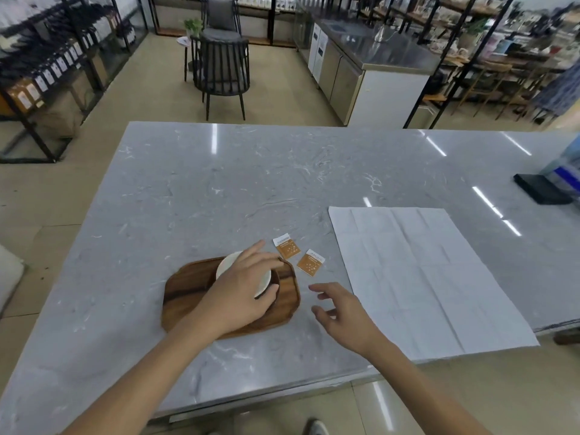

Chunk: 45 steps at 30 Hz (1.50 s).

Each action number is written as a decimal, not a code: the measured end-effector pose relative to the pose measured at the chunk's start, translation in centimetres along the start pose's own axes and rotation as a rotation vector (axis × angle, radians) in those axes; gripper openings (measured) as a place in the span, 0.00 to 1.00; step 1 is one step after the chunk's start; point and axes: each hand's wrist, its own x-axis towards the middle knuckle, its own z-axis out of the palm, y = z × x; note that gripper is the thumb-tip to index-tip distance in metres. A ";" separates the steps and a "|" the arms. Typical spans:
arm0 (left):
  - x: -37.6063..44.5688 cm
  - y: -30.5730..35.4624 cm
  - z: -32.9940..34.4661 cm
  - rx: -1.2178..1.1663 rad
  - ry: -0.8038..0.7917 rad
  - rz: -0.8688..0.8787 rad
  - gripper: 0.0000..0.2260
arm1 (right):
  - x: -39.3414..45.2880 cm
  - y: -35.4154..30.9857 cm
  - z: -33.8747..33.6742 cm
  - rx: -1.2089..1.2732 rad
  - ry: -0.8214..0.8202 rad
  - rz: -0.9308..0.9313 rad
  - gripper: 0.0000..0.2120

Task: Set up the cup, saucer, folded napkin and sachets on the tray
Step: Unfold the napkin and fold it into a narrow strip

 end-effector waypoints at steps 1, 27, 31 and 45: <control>0.2 0.9 1.4 0.002 -0.018 0.023 0.17 | -0.3 1.1 -0.8 -0.026 -0.014 0.001 0.18; 5.1 13.9 20.2 -0.036 -0.218 -0.241 0.04 | -12.1 29.5 -24.7 -0.555 -0.132 -0.081 0.18; 6.5 14.5 17.8 -0.128 0.000 -0.286 0.06 | -10.0 29.4 -29.1 -0.455 -0.048 -0.053 0.06; 12.6 20.5 5.5 -0.333 0.674 -0.104 0.03 | -3.8 20.1 -42.6 0.351 0.512 -0.168 0.04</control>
